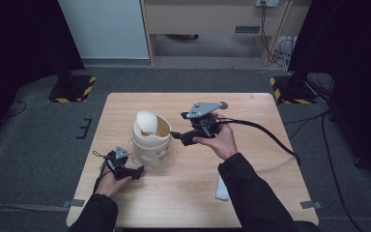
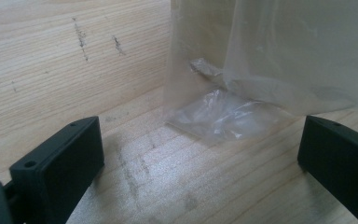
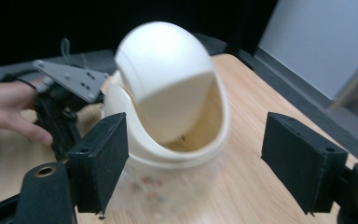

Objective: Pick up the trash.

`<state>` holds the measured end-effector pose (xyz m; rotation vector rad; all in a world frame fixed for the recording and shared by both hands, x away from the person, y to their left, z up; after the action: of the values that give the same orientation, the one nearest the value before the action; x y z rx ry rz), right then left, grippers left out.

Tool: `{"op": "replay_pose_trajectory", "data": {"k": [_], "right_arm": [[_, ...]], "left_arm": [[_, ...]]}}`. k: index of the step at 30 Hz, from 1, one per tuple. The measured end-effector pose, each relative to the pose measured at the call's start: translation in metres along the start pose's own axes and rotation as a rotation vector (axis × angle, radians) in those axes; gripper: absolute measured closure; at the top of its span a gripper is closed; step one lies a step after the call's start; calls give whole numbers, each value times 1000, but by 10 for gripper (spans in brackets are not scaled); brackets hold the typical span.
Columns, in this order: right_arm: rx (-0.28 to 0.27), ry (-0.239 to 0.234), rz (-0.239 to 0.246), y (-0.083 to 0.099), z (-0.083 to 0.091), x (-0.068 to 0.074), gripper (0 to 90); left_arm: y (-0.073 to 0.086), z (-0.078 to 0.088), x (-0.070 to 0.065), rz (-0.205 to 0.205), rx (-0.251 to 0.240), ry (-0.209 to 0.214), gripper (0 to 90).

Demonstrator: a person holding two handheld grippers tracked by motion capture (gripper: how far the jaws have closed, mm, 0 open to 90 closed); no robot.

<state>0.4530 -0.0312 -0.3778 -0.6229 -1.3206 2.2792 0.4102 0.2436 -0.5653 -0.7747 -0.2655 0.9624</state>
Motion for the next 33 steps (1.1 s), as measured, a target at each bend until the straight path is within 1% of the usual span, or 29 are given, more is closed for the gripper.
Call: {"op": "replay_pose_trajectory", "data": {"k": [1, 2, 3, 4, 5, 7, 8, 9, 10, 11, 12, 13, 14, 15, 16, 18, 19, 20, 21, 22, 24, 27, 29, 30, 31, 32, 33], "right_arm": [[-5, 13, -5, 0, 6, -3, 253], [-37, 16, -37, 1, 10, -5, 269], [-71, 28, -88, 5, 17, -11, 272], [-71, 28, -88, 5, 17, -11, 272], [-72, 43, -95, 8, 22, -14, 271], [-72, 60, -108, 15, 31, -18, 271], [-72, 76, -118, 25, 40, -23, 278], [-68, 87, -121, 30, 45, -25, 282], [-68, 87, -121, 30, 45, -25, 282], [-66, 100, -135, 41, 54, -30, 295], [-61, 109, -142, 48, 58, -32, 298], [-61, 109, -142, 48, 58, -32, 298], [-44, 117, -154, 61, 64, -37, 304], [-44, 117, -154, 61, 64, -37, 304], [-30, 123, -163, 75, 70, -40, 314], [-20, 133, -173, 88, 73, -43, 312], [-16, 135, -175, 93, 75, -44, 327], [-16, 135, -175, 93, 75, -44, 327], [-2, 130, -191, 100, 76, -45, 330], [10, 136, -197, 111, 78, -46, 331], [21, 136, -201, 121, 79, -48, 336], [31, 127, -205, 134, 80, -47, 347], [36, 124, -207, 136, 80, -47, 350], [48, 116, -216, 145, 80, -46, 353], [56, 112, -217, 148, 80, -46, 352], [56, 112, -217, 148, 80, -46, 352], [71, 105, -218, 155, 79, -45, 352]], "left_arm": [[0, 0, 0, 0, 0, 0, 0], [0, 0, 0, 0, 0, 0, 0], [0, 0, 0, 1, 0, 0, 0], [0, 0, 0, 1, 0, 0, 0], [0, 0, 0, 2, 0, 0, 0], [0, 0, -1, 2, 0, -2, 0], [0, 0, -1, 2, 0, -1, 0], [0, 0, -1, 2, 0, -1, 0], [0, 0, -1, 2, 0, -1, 0], [0, 0, -1, 2, 0, -1, 0], [0, 0, -1, 2, 0, -1, 0], [0, 0, -1, 2, 0, -1, 0], [0, 0, -1, 2, 0, -1, 0], [0, 0, -1, 2, 0, -1, 0], [0, 0, -1, 2, 0, -2, 0], [0, 0, -1, 2, 0, -3, 0], [0, 0, -1, 3, -1, -4, 0], [0, 0, -1, 3, -1, -4, 0], [0, 0, -1, 3, 0, -4, 0], [1, 0, -1, 3, 0, -3, 0], [1, 0, -2, 3, 0, -3, 0], [1, 0, -2, 3, 0, -3, 0], [1, 0, -2, 3, 0, -3, 0], [1, 0, -2, 3, 0, -3, 0], [1, 0, -2, 3, 0, -3, 0], [1, 0, -2, 3, 0, -3, 0], [1, 0, -2, 3, 0, -2, 0]]}}
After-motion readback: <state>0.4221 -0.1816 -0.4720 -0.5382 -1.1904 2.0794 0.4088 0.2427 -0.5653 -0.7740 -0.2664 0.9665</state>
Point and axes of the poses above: each handheld gripper's, and its own axes: z roughly backward along the jaws, y roughly out of its underside, x roughly to its left, the point moved 4 cm from there along -z, roughly forward along the jaws, and after that the axes turned 10 degrees about y, right-handed, at the moved point
